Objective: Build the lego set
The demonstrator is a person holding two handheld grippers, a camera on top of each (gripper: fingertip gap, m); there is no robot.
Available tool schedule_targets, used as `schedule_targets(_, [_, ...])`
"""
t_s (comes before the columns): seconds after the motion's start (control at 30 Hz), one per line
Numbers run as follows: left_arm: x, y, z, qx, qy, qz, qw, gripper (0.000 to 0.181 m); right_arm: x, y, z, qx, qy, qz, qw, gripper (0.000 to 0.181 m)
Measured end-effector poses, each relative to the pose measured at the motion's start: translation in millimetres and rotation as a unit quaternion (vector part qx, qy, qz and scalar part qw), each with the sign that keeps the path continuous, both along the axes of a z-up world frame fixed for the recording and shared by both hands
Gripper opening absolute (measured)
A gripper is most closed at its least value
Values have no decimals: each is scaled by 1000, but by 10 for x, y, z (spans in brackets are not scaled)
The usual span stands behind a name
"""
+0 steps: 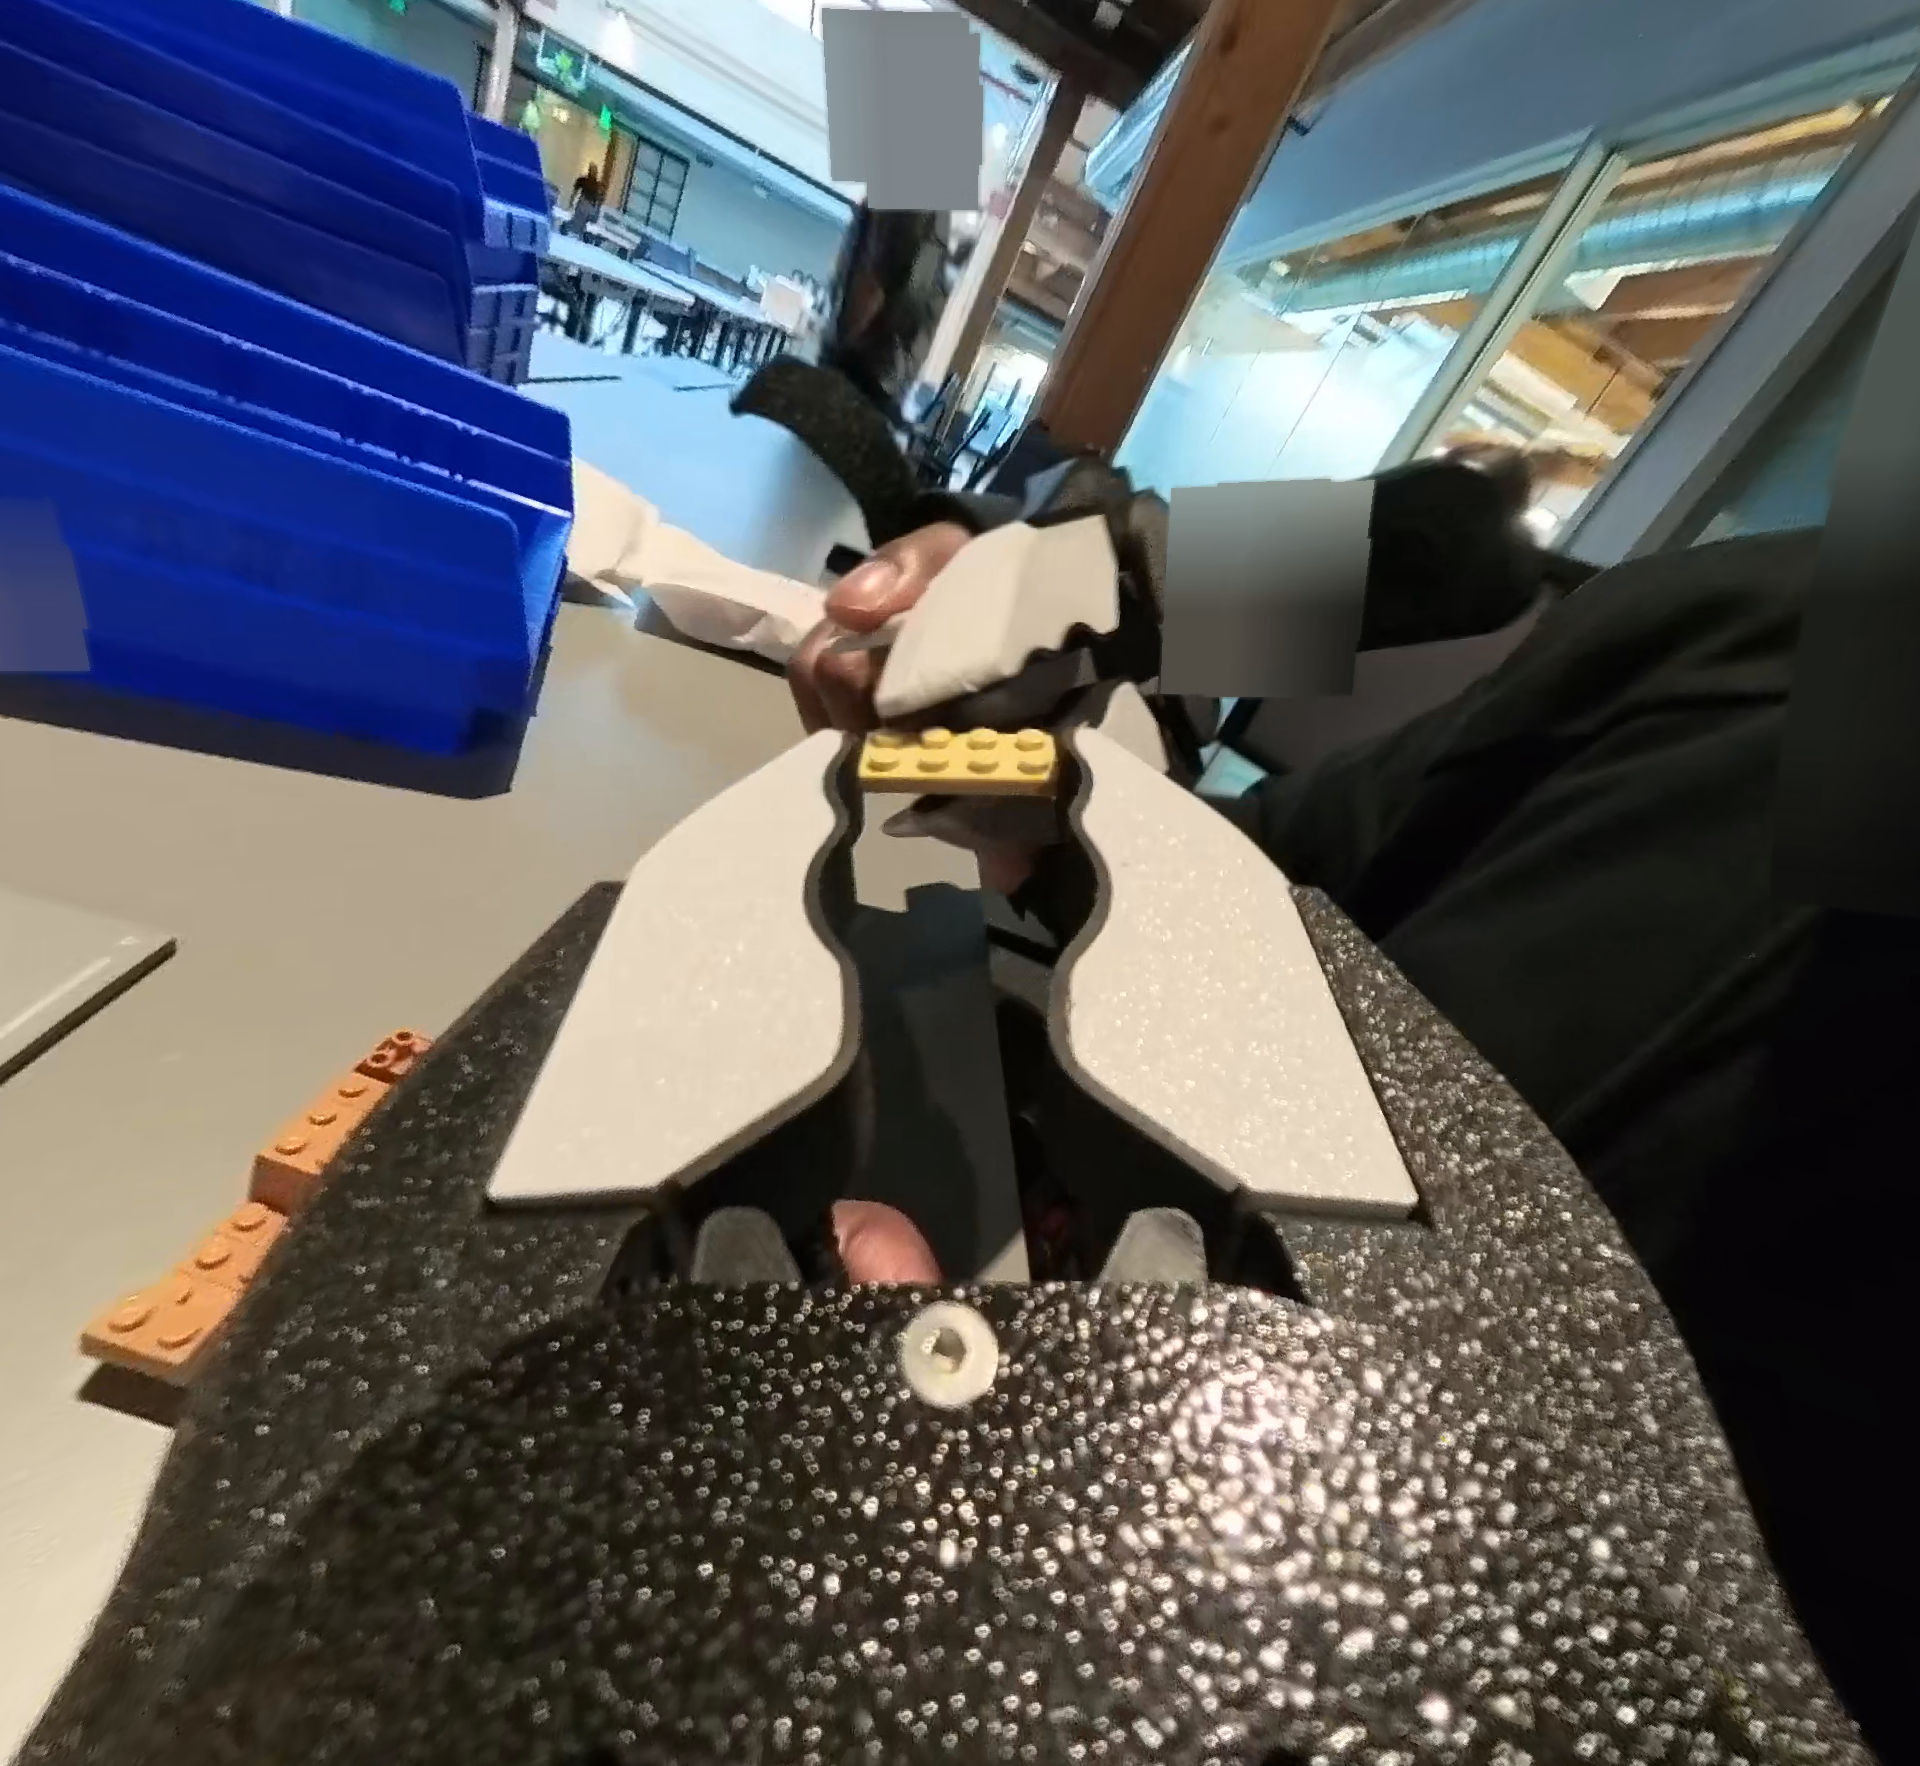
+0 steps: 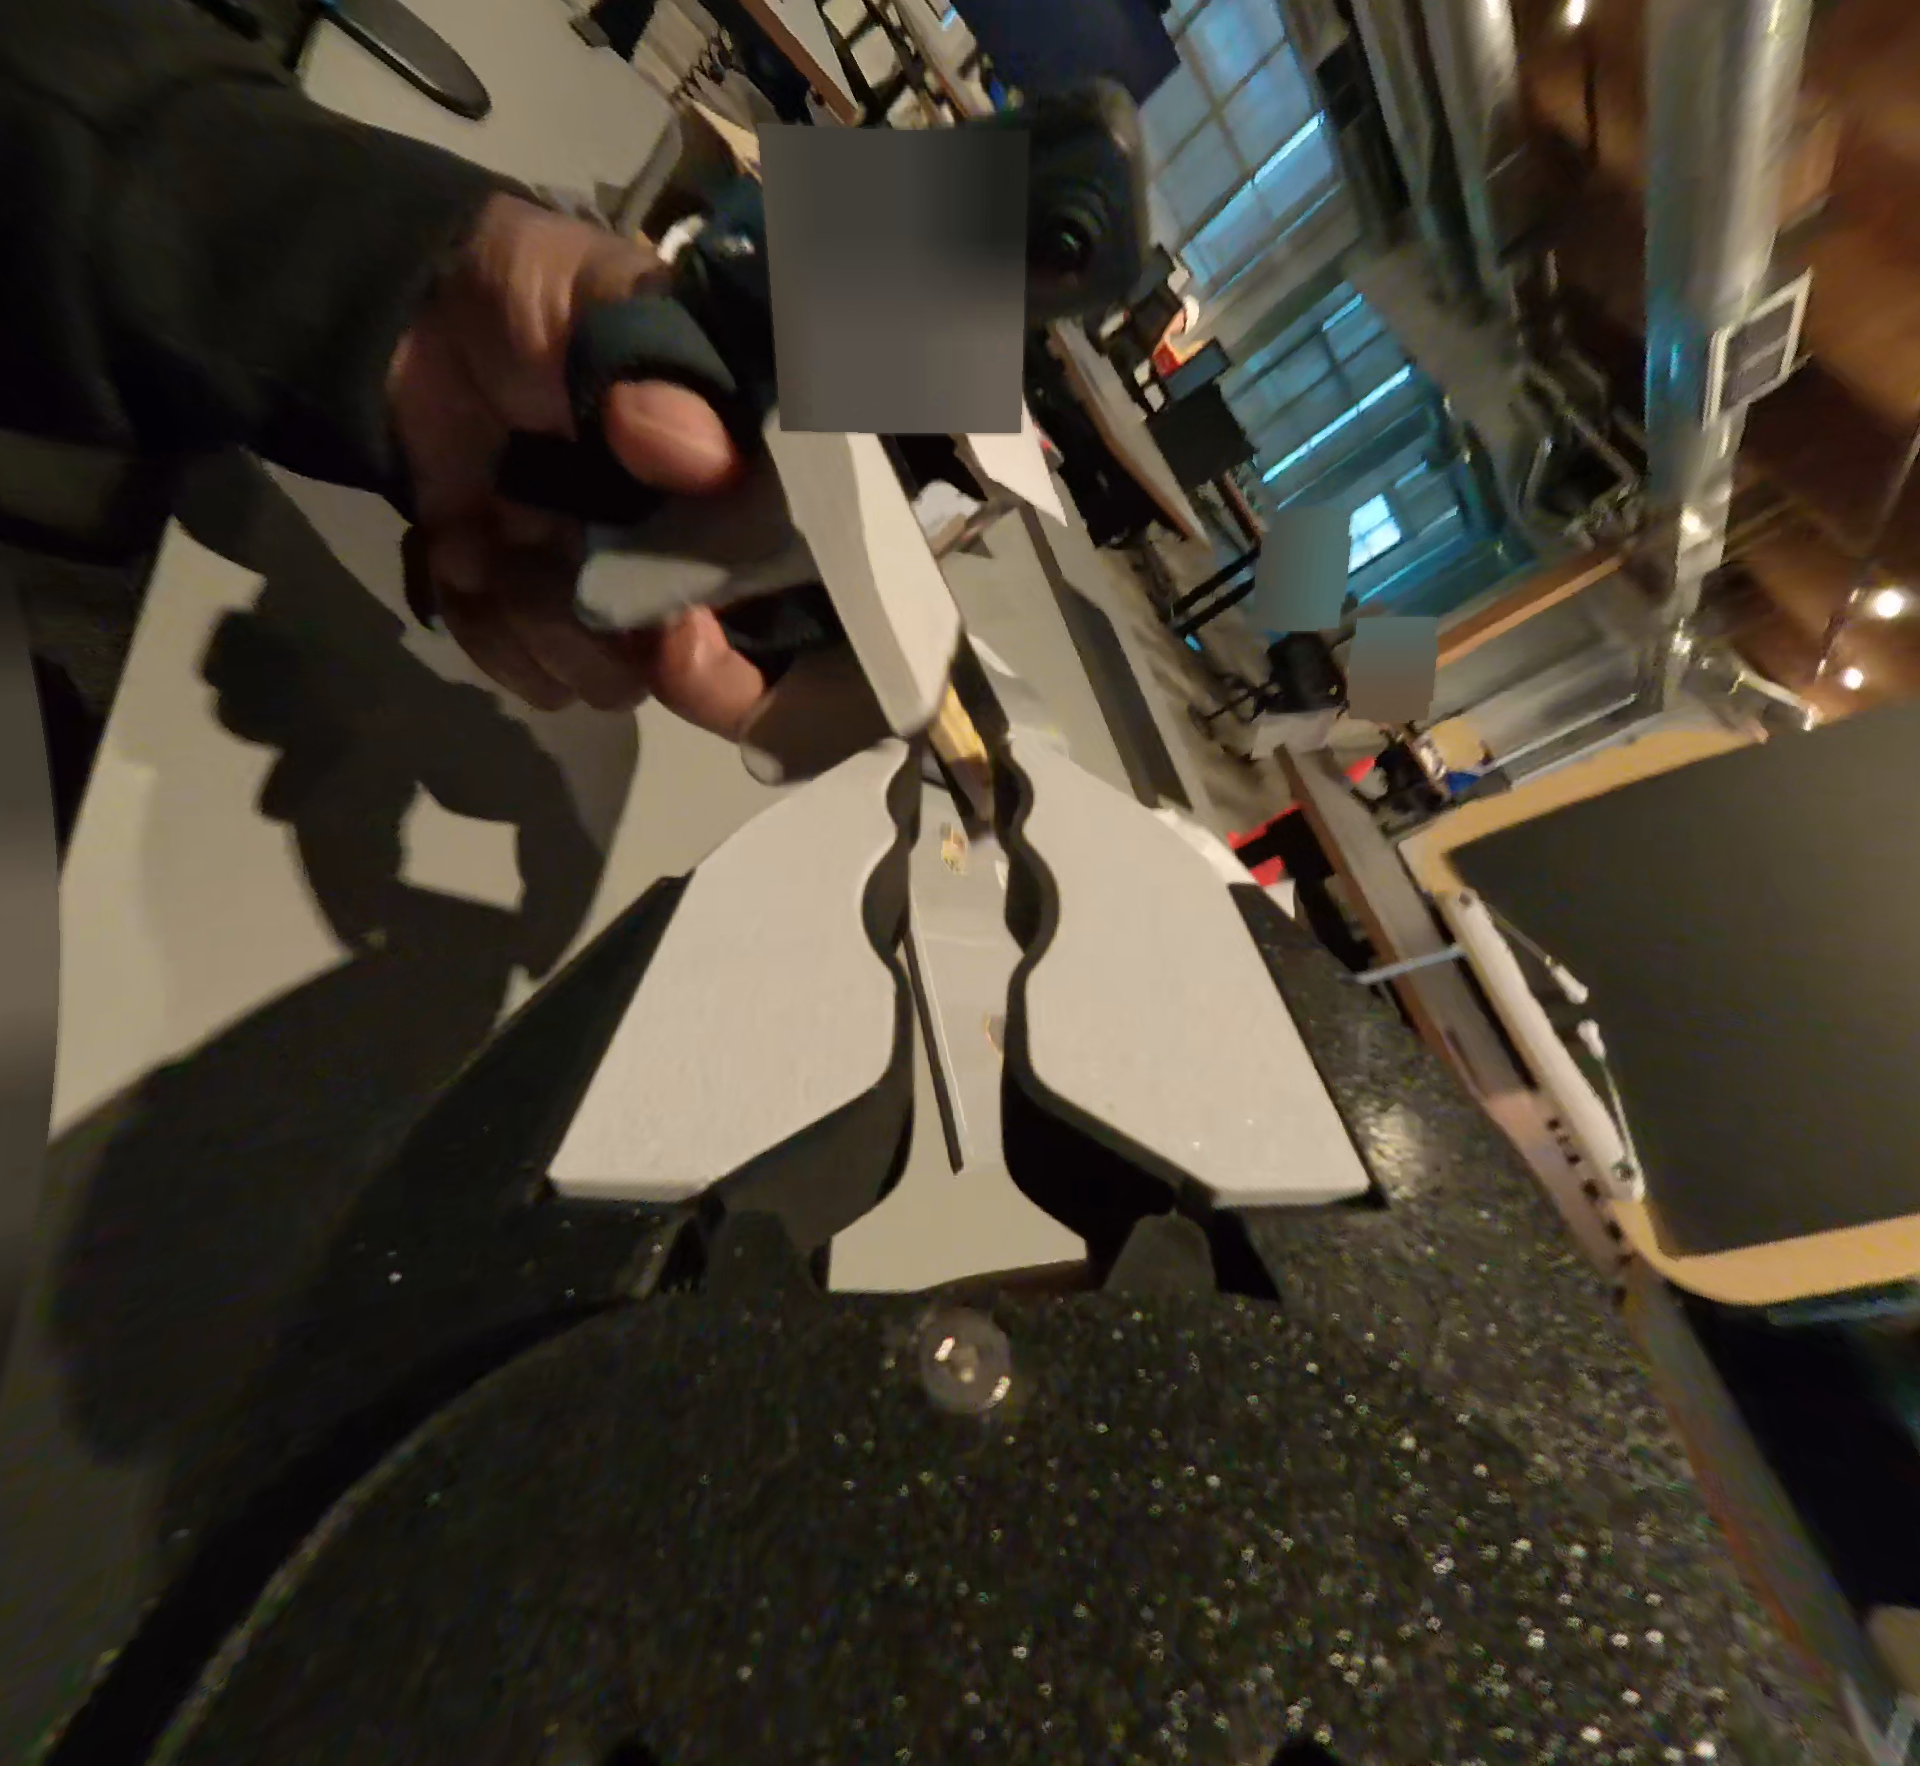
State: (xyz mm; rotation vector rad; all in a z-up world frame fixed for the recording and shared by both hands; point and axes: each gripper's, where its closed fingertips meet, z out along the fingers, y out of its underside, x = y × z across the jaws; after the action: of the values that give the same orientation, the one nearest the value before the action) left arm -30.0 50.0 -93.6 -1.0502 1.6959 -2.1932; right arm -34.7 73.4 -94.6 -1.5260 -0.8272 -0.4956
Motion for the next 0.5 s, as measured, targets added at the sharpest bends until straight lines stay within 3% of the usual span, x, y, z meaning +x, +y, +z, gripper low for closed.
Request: schedule_targets(0.5, [-39,-69,0,30,1,-1,1000,35,-34,-41,37,42,-102,-10,994,5])
